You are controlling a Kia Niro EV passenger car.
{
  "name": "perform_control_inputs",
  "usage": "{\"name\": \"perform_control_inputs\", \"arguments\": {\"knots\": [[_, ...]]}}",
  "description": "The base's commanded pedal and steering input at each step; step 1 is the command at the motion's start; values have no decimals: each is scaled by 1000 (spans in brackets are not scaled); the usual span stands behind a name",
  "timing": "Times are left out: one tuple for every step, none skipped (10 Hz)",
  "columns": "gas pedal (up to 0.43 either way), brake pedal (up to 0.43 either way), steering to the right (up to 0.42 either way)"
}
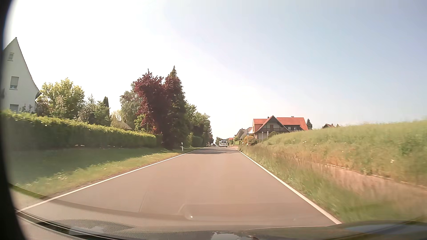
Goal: Follow the waypoints while adhering to traffic rules and regulations
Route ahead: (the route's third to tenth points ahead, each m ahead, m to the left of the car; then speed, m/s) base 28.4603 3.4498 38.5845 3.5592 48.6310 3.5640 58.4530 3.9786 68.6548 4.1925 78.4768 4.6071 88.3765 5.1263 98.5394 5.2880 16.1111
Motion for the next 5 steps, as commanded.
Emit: {"name": "perform_control_inputs", "arguments": {"knots": [[268,0,-1],[268,0,-1],[268,0,-3],[268,0,-5],[268,0,-5]]}}
